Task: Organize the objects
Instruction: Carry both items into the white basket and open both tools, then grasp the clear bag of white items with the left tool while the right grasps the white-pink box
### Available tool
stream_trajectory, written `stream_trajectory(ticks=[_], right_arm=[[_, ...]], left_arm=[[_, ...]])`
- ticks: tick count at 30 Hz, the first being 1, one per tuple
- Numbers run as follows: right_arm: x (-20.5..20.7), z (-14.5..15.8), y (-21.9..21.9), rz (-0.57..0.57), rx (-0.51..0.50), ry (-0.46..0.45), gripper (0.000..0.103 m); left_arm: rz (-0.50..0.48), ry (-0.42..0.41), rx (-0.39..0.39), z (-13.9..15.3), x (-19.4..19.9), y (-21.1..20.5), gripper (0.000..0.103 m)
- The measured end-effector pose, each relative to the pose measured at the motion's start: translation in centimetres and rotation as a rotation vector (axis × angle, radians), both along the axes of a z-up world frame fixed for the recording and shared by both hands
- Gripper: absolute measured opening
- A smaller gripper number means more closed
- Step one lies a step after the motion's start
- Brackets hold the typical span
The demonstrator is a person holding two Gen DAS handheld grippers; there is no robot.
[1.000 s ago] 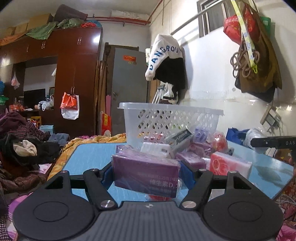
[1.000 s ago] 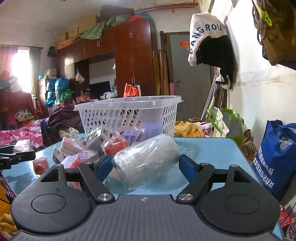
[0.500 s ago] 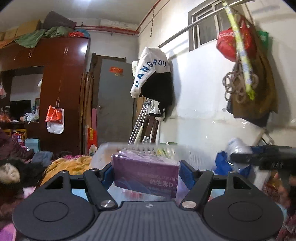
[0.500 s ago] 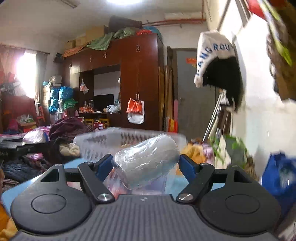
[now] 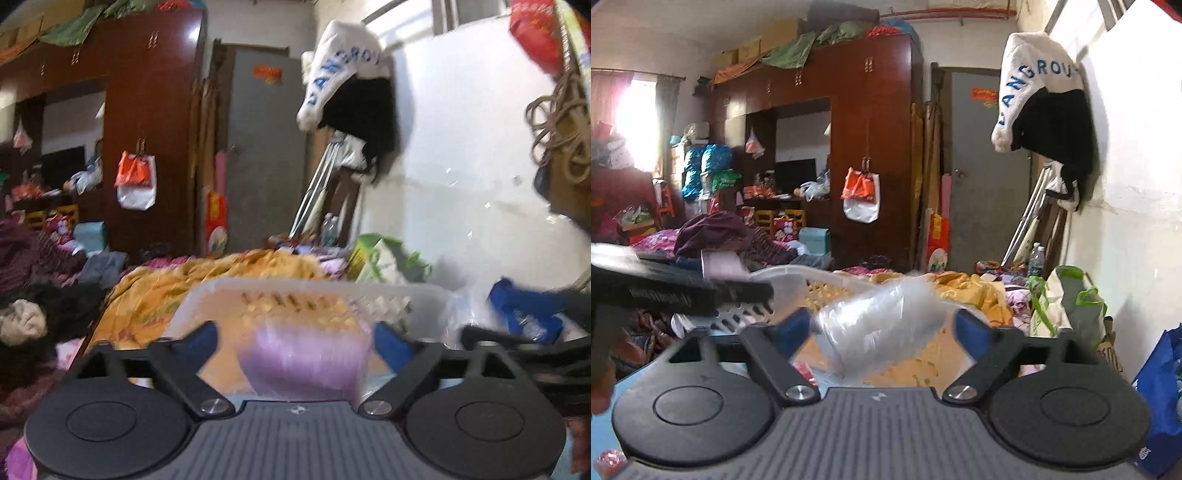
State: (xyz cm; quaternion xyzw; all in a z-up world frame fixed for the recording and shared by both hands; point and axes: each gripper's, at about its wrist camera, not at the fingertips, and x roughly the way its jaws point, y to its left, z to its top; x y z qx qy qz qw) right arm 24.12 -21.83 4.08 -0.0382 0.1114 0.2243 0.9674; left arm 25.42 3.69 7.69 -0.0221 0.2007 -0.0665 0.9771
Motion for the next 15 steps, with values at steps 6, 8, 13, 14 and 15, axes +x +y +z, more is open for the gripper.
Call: stream_trajectory(ticks=[6, 8, 13, 14, 15], right_arm=[[-5.1, -1.6, -2.8, 0.01, 0.074, 0.023, 0.103], [-7.9, -3.5, -3.9, 0.039, 0.109, 0.043, 0.103], [-13.8, -7.7, -5.1, 0.107, 0.129, 0.076, 0.103], [-14.9, -8.3, -5.1, 0.104, 0.13, 0.066, 0.103], [-15.9, -8.8, -4.9, 0.103, 0.13, 0.059, 0.103]], left_arm=[[0.014, -0.038, -0.015, -0.7, -5.8, 1.7, 0.099], [-0.014, -0.081, -0.047, -1.9, -10.2, 2.3, 0.099], [-0.096, -0.073, -0.087, -6.2, -19.2, 2.2, 0.099], [-0.114, -0.075, -0.086, -7.0, -20.9, 2.1, 0.099], [-0.134, -0.073, -0.097, -7.6, -22.6, 1.9, 0.099]])
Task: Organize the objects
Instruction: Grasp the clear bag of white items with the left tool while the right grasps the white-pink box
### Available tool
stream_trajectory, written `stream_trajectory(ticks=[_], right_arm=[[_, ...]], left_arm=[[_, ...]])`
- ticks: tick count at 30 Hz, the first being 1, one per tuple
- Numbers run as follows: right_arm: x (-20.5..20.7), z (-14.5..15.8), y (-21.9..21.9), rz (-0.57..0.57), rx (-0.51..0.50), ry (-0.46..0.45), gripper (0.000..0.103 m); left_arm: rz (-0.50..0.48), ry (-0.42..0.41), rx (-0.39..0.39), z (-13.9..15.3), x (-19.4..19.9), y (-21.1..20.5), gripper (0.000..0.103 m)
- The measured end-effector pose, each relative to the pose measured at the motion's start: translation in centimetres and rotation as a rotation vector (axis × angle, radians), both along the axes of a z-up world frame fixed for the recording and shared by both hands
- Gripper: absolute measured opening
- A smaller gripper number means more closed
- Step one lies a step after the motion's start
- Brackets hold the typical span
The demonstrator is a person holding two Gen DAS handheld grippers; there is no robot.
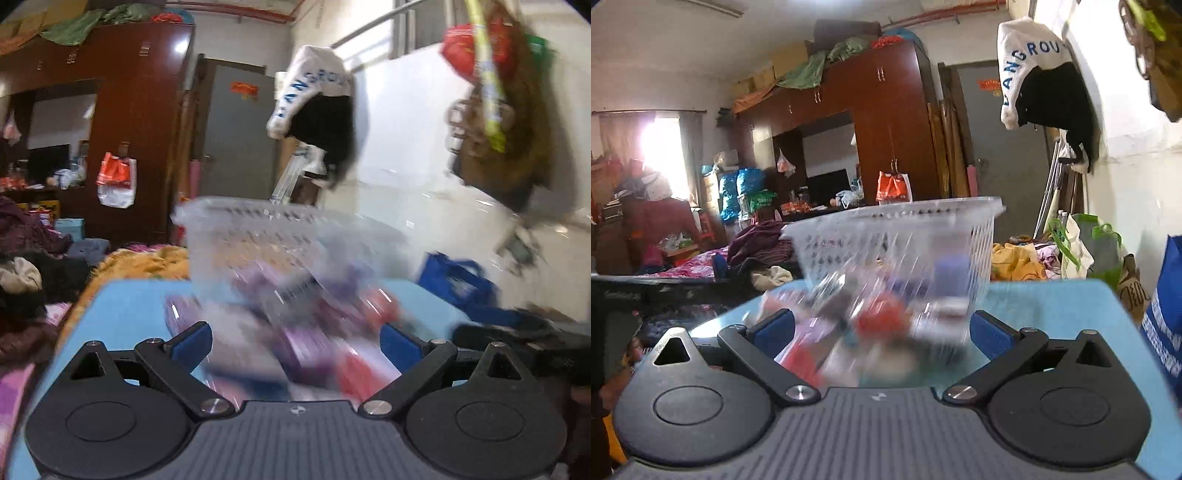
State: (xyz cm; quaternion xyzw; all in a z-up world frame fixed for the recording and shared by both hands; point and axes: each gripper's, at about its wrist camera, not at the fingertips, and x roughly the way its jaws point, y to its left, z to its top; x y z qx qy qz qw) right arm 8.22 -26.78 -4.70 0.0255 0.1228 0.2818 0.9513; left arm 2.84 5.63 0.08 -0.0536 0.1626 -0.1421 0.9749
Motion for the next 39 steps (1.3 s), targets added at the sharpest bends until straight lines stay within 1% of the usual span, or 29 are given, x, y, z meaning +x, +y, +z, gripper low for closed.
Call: stream_trajectory(ticks=[2, 3, 5, 7, 9, 12, 15, 16, 18, 19, 20, 21, 23, 25, 26, 27, 29, 32, 34, 35, 36, 37, 38, 39], right_arm=[[-0.8, 0.1, 0.9, 0.028, -0.023, -0.014, 0.103], [-1.0, 0.2, 1.7, 0.038, -0.048, -0.028, 0.103], [-1.4, 0.4, 3.1, 0.018, -0.078, -0.074, 0.103], [-1.4, 0.3, 3.5, 0.012, -0.08, -0.094, 0.103], [-1.0, 0.1, 3.0, -0.005, -0.057, -0.087, 0.103], [-0.4, 0.3, 1.5, -0.044, -0.003, -0.078, 0.103], [-0.8, 0.2, 1.1, -0.053, 0.023, -0.075, 0.103], [-0.8, 0.2, 1.3, -0.051, 0.016, -0.08, 0.103], [-1.2, -0.3, 2.0, -0.038, 0.005, -0.079, 0.103], [-1.1, -0.5, 2.3, -0.028, 0.003, -0.071, 0.103], [-1.3, -0.8, 2.5, -0.02, 0.003, -0.062, 0.103], [-1.2, -0.9, 2.7, -0.012, 0.004, -0.053, 0.103], [-1.3, -1.3, 3.1, 0.003, 0.011, -0.049, 0.103], [-1.6, -1.6, 3.8, 0.019, -0.005, -0.049, 0.103], [-1.7, -1.8, 4.2, 0.025, -0.023, -0.052, 0.101], [-1.7, -2.0, 4.7, 0.03, -0.044, -0.058, 0.097], [-1.9, -2.3, 5.2, 0.031, -0.073, -0.061, 0.091], [-1.5, -2.6, 5.5, 0.043, -0.078, -0.046, 0.083], [-1.6, -2.7, 5.7, 0.043, -0.083, -0.047, 0.081], [-1.6, -2.8, 5.9, 0.042, -0.093, -0.052, 0.079], [-1.7, -2.9, 6.1, 0.043, -0.105, -0.057, 0.071], [-1.8, -3.1, 6.4, 0.045, -0.115, -0.06, 0.066], [-1.8, -3.2, 6.6, 0.049, -0.127, -0.058, 0.054], [-1.8, -3.3, 6.7, 0.053, -0.131, -0.056, 0.039]], left_arm=[[-0.038, 0.0, -0.02, -0.8, -2.3, -0.4, 0.099], [-0.05, -0.004, -0.009, -1.1, -2.8, -1.0, 0.099], [-0.036, -0.033, 0.029, -1.5, -3.3, -2.4, 0.099], [-0.011, -0.066, 0.047, -2.1, -3.4, -3.0, 0.098], [0.003, -0.085, 0.053, -2.8, -3.6, -3.4, 0.098], [0.006, -0.082, 0.052, -4.3, -3.3, -3.8, 0.098], [0.014, -0.061, 0.111, -5.5, -2.8, -5.0, 0.098], [0.019, -0.051, 0.119, -5.8, -2.6, -5.2, 0.098], [0.017, -0.025, 0.11, -6.3, -2.0, -5.0, 0.097], [0.013, -0.015, 0.103, -6.4, -1.8, -4.8, 0.095], [0.02, -0.021, 0.102, -6.5, -2.0, -4.5, 0.087], [0.023, -0.024, 0.096, -6.5, -2.2, -4.1, 0.086], [0.016, -0.033, 0.071, -6.6, -2.7, -3.2, 0.086], [0.029, -0.04, 0.076, -6.7, -3.0, -2.4, 0.086], [0.038, -0.044, 0.082, -6.8, -3.0, -2.1, 0.086], [0.04, -0.048, 0.085, -6.8, -3.0, -1.7, 0.086], [0.041, -0.073, 0.096, -6.6, -3.2, -1.2, 0.086], [0.065, -0.107, 0.112, -6.2, -3.1, -0.6, 0.086], [0.065, -0.112, 0.109, -6.1, -3.0, -0.3, 0.086], [0.071, -0.112, 0.112, -6.1, -2.9, -0.2, 0.086], [0.074, -0.112, 0.113, -6.1, -2.8, 0.0, 0.086], [0.077, -0.111, 0.109, -6.1, -2.8, 0.2, 0.086], [0.078, -0.111, 0.103, -6.1, -2.8, 0.4, 0.086], [0.08, -0.111, 0.099, -6.1, -2.7, 0.5, 0.086]])
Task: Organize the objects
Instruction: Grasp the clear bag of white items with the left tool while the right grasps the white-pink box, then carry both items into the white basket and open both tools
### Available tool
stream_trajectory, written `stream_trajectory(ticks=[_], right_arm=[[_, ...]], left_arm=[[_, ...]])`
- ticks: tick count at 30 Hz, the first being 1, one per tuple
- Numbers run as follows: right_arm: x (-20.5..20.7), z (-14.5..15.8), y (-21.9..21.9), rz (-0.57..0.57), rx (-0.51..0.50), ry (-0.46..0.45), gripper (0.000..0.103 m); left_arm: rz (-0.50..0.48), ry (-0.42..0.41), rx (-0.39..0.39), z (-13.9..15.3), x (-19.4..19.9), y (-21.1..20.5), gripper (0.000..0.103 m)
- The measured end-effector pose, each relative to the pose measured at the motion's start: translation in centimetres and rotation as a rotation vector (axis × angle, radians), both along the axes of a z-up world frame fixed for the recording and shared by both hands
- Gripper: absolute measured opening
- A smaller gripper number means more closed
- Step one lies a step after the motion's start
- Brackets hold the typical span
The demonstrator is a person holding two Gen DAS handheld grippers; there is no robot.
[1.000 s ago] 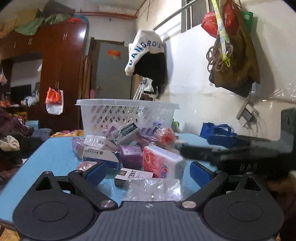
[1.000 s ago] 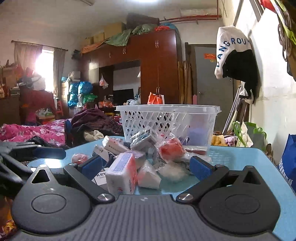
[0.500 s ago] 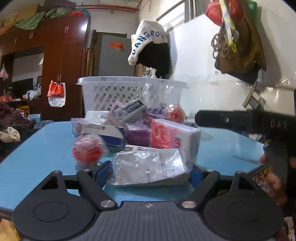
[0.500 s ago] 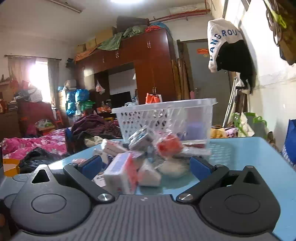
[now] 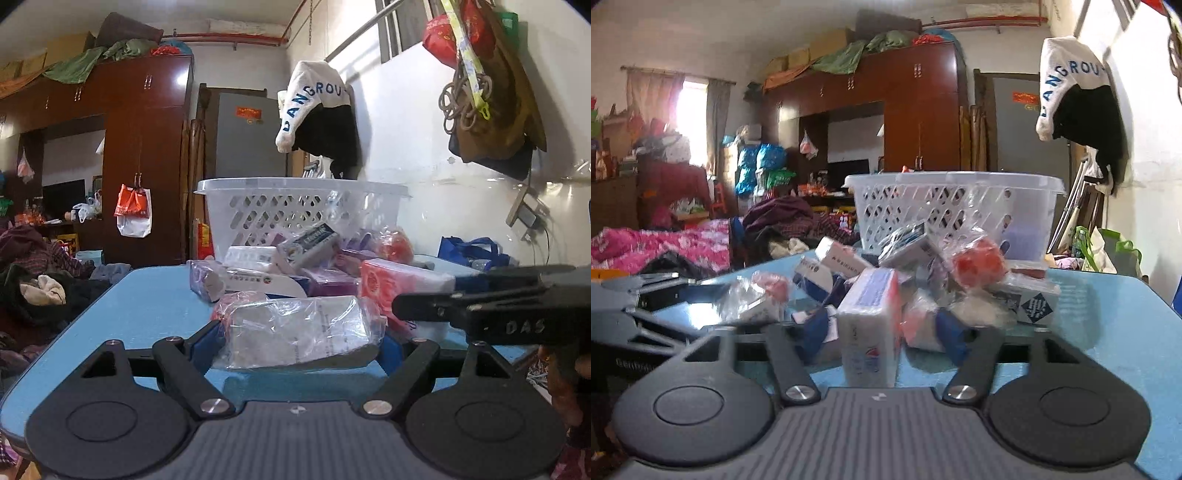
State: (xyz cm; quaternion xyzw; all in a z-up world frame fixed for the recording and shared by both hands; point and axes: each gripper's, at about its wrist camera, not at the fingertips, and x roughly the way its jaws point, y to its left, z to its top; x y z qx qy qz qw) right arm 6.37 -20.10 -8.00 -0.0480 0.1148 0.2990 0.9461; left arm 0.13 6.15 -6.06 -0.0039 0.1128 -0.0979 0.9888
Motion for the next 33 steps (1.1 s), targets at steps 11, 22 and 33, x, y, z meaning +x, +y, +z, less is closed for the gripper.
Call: stream_trajectory(ticks=[11, 22, 33], right_arm=[[-0.7, 1.8, -4.0, -0.03, 0.066, -0.037, 0.028], [0.2, 3.4, -7.2, -0.078, 0.157, -0.045, 0.028], [3.4, 7.1, -6.1, -0.07, 0.185, -0.075, 0.028]], left_arm=[[0.006, -0.055, -0.014, 0.9, -0.4, 0.9, 0.085], [0.007, -0.059, -0.043, 1.7, 0.1, 1.8, 0.085], [-0.014, -0.081, -0.094, 6.8, 5.0, 1.9, 0.085]])
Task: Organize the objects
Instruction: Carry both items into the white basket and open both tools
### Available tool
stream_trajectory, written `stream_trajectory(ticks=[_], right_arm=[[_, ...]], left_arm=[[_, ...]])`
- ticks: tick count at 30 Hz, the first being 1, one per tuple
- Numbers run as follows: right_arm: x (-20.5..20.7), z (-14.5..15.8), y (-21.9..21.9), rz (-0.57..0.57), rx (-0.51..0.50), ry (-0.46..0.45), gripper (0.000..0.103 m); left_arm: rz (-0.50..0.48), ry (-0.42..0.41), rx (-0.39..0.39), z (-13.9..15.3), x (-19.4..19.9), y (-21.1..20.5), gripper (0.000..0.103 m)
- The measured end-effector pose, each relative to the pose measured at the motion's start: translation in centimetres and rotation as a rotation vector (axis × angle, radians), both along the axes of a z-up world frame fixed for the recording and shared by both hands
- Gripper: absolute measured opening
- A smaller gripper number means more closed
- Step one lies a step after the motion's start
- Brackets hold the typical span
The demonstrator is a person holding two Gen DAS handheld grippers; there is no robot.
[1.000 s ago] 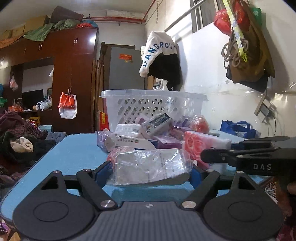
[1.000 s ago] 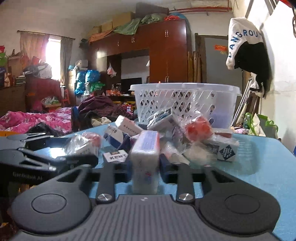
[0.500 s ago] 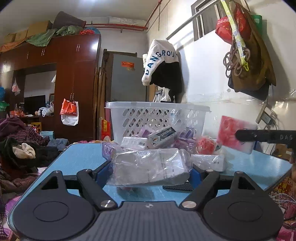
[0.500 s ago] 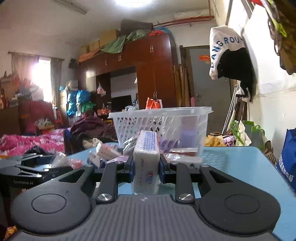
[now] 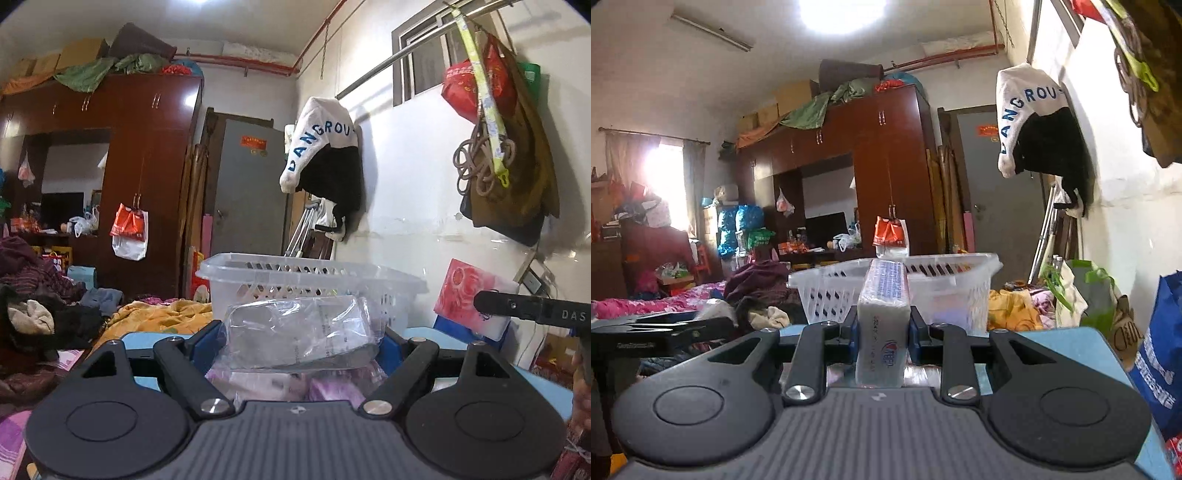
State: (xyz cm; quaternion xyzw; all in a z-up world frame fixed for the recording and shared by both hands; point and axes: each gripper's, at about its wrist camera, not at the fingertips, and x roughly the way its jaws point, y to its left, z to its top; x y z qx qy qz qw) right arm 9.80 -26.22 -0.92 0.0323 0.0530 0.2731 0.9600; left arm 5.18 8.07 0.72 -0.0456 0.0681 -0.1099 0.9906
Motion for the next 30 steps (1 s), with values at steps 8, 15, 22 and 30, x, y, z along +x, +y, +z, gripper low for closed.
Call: stream_trajectory(ticks=[8, 15, 22, 30], right_arm=[[7.7, 4.3, 2.5, -0.047, -0.065, 0.005, 0.028], [13.5, 4.6, 4.2, -0.096, -0.15, 0.111, 0.041], [8.7, 3.4, 2.2, -0.088, -0.101, 0.05, 0.103], [2.9, -2.3, -0.8, -0.027, -0.072, 0.185, 0.103]], left_arm=[[0.046, 0.026, 0.017, 5.9, 8.0, -0.9, 0.085], [0.096, 0.177, 0.064, 6.3, 16.9, -2.2, 0.09], [0.077, 0.191, 0.051, 5.0, 14.8, -1.4, 0.101], [0.017, 0.146, -0.042, 1.8, 4.2, 1.7, 0.103]])
